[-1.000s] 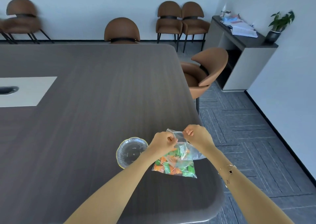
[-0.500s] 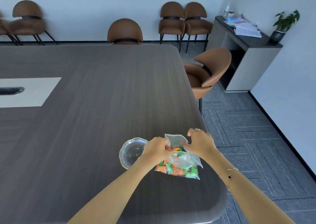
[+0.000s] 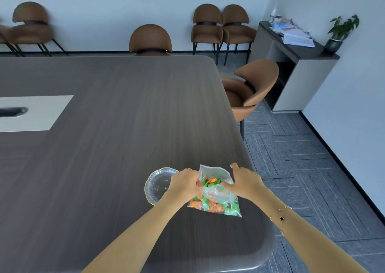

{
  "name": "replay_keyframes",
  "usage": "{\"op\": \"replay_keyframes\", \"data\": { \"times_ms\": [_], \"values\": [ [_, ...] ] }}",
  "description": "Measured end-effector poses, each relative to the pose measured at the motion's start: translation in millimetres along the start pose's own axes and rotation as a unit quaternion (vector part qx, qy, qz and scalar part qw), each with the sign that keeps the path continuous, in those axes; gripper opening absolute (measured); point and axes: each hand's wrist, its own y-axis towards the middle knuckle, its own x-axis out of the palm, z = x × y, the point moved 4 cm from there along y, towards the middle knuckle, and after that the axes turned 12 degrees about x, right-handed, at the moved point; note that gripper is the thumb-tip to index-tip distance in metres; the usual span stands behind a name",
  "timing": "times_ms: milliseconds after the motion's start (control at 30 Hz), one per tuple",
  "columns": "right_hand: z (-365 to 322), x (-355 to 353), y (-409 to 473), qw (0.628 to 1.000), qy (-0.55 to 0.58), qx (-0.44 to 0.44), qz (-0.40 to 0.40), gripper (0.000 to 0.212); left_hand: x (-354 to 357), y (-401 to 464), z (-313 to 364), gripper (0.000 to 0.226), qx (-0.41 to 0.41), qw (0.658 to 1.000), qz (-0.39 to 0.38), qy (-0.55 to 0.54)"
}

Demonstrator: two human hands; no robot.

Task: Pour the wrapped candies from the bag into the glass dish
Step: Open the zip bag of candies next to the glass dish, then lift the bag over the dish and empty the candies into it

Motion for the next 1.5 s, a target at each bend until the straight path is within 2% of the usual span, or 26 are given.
{"op": "replay_keyframes", "data": {
  "times_ms": [67,100,267,333,400,500,600,667,700,800,900,967,1067,1200,1300,1500],
  "values": [
    [-3,15,-4,0.999,0.006,-0.002,-0.047,0.067,-1,-1,0,0.018,-0.001,1.0,0.002,-0.005],
    [-2,19,-5,0.999,0.023,-0.003,-0.045,0.065,-1,-2,-2,0.018,-0.003,1.0,0.0,0.0],
    [25,-1,2,0.994,0.038,0.029,0.098,0.06,-3,-8,-15,0.021,-0.019,1.0,-0.013,0.013],
    [30,-5,3,0.991,0.087,0.017,0.102,0.048,-3,-10,-17,0.021,-0.016,1.0,-0.023,0.011],
    [29,-3,-2,0.984,0.159,0.007,0.078,0.039,-1,-11,-20,0.023,-0.019,1.0,-0.019,0.004],
    [33,13,-2,0.974,0.219,0.052,0.008,0.037,1,-10,-26,0.026,-0.035,0.999,-0.004,-0.01],
    [34,44,2,0.986,0.135,0.041,-0.088,0.065,4,-9,-32,0.031,-0.04,0.999,0.007,-0.016],
    [28,57,4,0.985,0.122,0.026,-0.116,0.075,6,-8,-35,0.03,-0.038,0.999,0.018,-0.026],
    [24,61,5,0.983,0.142,0.02,-0.115,0.072,7,-8,-37,0.032,-0.039,0.999,0.021,-0.03],
    [19,81,23,0.969,0.232,0.005,-0.084,0.043,10,-9,-44,0.038,-0.04,0.998,0.03,-0.037],
    [14,77,22,0.951,0.3,0.047,-0.052,0.019,8,-12,-50,0.034,-0.028,0.997,0.045,-0.05],
    [6,54,11,0.942,0.328,0.061,-0.028,0.015,7,-16,-55,0.034,-0.023,0.997,0.048,-0.053],
    [-3,31,3,0.938,0.341,0.048,-0.034,0.022,11,-22,-68,0.03,-0.039,0.997,0.034,-0.062],
    [-17,10,-3,0.931,0.36,0.005,-0.063,0.027,35,-31,-79,0.052,0.0,0.999,-0.049,0.003],
    [-29,2,-8,0.918,0.392,0.002,-0.063,0.024,49,-38,-77,0.071,0.037,0.997,-0.051,0.052],
    [-56,-12,-21,0.87,0.486,-0.025,-0.079,0.027,65,-55,-74,0.102,0.05,0.997,-0.047,0.045]
  ]
}}
